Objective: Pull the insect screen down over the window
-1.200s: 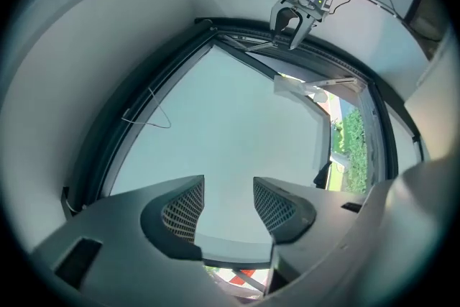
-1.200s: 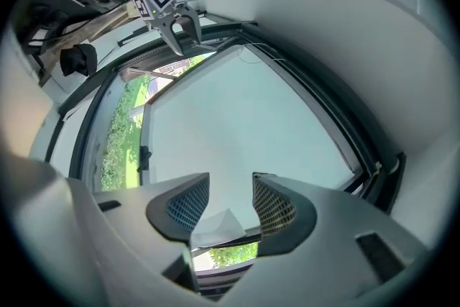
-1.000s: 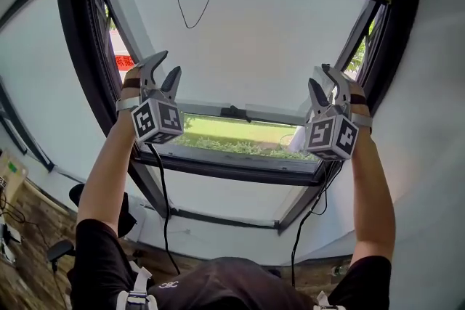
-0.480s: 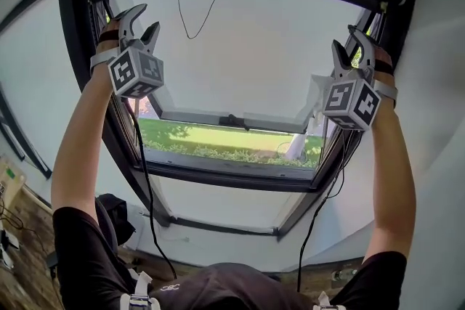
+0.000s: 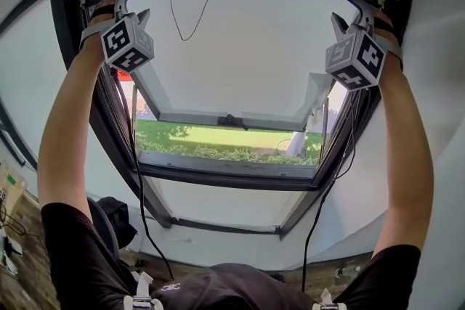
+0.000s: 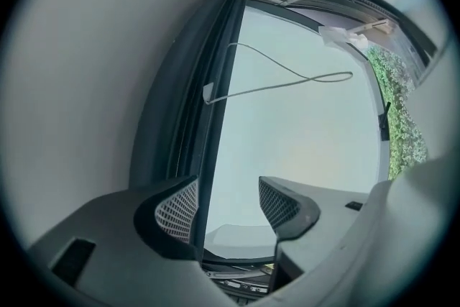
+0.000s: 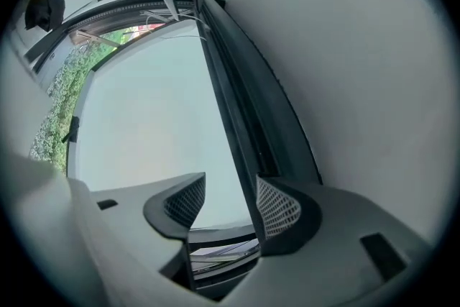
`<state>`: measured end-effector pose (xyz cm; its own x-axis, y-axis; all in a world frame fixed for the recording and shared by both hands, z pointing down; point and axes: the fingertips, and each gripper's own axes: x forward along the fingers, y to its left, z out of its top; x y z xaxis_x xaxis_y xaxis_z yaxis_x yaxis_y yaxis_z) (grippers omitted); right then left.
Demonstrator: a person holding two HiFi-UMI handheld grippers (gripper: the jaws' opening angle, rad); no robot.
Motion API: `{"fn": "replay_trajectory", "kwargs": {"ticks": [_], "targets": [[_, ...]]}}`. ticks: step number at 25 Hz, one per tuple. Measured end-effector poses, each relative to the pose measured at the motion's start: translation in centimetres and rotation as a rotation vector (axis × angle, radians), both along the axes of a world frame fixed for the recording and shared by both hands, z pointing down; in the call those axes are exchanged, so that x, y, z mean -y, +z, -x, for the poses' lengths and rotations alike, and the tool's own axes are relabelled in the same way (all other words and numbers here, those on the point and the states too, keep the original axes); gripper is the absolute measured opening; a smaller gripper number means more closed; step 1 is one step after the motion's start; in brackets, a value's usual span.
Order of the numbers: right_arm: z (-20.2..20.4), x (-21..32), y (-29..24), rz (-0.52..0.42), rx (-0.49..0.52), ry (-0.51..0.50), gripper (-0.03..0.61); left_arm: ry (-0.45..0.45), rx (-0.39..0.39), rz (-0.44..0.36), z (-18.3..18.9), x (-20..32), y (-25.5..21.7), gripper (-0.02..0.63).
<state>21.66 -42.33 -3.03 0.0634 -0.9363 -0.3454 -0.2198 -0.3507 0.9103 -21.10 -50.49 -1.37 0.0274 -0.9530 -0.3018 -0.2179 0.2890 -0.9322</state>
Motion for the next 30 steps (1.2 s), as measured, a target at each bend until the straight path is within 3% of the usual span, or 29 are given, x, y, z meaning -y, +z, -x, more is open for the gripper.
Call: {"fn": "replay_trajectory", "kwargs": {"ticks": [14, 21, 25, 30], "targets": [[-0.3, 2.7, -1.2, 0.036, -0.039, 0.060, 0.235, -0.005, 0.036, -0.042, 0.2, -0.2, -1.3, 0.276], [-0.5, 2.9, -1.1, 0.041, -0.043, 0.066, 0.233, -0.051, 0.065, 0.053, 0.4, 1.2, -1.0, 0.278], [-0.1, 2.7, -1.1, 0.047, -0.061, 0.074, 0.233, -0.073, 0.066, 0.046, 0.6, 1.2, -1.5, 0.204], [-0.6, 2.8, -0.5, 0.112, -0.073, 0.109, 0.210, -0.081, 0.103, 0.059, 0.7, 1.1, -1.4, 0.207]]}}
